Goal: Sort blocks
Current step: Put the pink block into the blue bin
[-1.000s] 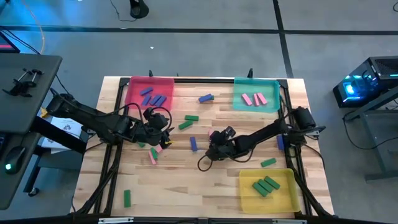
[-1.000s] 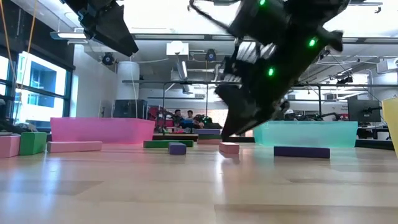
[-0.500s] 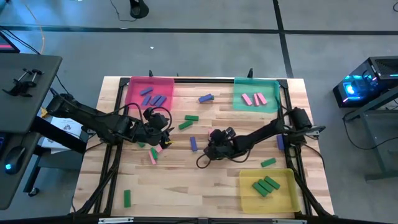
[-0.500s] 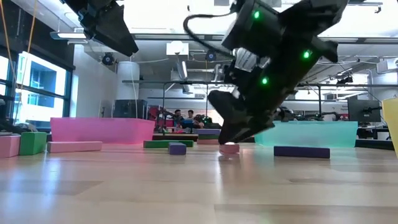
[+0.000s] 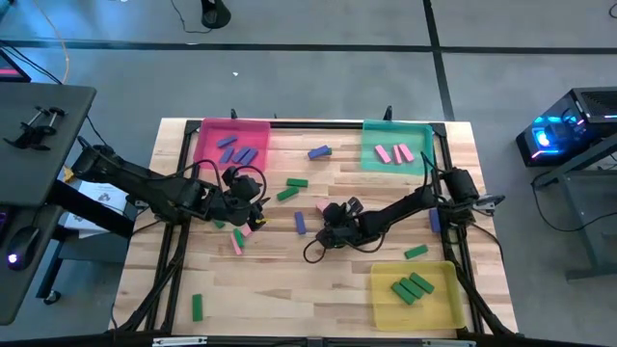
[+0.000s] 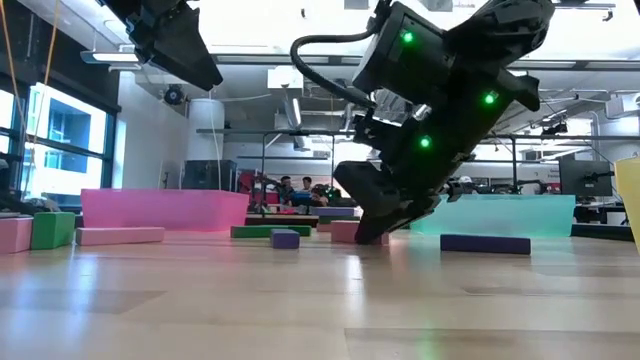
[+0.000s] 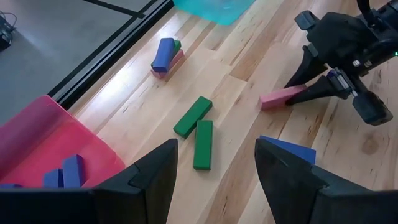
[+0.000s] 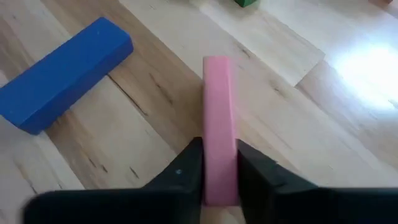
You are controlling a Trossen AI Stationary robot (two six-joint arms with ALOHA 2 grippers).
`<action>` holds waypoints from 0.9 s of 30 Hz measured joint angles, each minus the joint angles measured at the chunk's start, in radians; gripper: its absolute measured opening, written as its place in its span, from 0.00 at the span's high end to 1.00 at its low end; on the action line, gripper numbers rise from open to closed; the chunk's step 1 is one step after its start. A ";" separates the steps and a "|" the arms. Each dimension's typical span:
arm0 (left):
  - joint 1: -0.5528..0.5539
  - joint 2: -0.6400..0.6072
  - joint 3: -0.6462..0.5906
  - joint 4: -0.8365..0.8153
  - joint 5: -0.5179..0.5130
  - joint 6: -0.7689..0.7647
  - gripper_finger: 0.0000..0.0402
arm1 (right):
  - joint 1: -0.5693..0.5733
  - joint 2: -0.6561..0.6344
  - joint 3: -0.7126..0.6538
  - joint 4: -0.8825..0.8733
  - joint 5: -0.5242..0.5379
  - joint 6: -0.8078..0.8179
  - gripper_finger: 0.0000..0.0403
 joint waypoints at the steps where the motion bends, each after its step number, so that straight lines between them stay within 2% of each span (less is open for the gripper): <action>1: 0.000 0.000 0.000 0.000 0.000 0.000 0.50 | 0.003 -0.007 -0.001 -0.008 -0.001 -0.018 0.91; 2: 0.000 0.000 0.000 0.000 0.000 0.000 0.50 | 0.004 -0.015 -0.003 -0.012 -0.002 -0.036 0.93; 6: 0.000 0.000 0.000 -0.001 0.000 0.000 0.50 | 0.012 -0.098 -0.008 -0.046 0.003 -0.091 0.92; 11: 0.000 0.000 0.000 0.000 0.000 0.000 0.50 | -0.005 -0.305 -0.005 -0.188 0.059 -0.159 0.92; 14: 0.000 0.000 0.000 0.000 0.000 0.000 0.50 | -0.067 -0.439 -0.004 -0.320 0.078 -0.193 0.93; 17: 0.000 0.000 0.000 0.000 0.000 0.000 0.50 | -0.187 -0.531 -0.003 -0.473 0.055 -0.172 0.93; 22: 0.000 0.000 0.000 0.000 -0.016 -0.016 0.50 | -0.467 -0.546 -0.004 -0.631 -0.142 -0.185 0.92; 27: 0.000 0.000 0.000 0.001 -0.020 -0.016 0.50 | -0.725 -0.458 -0.004 -0.579 -0.377 -0.347 0.92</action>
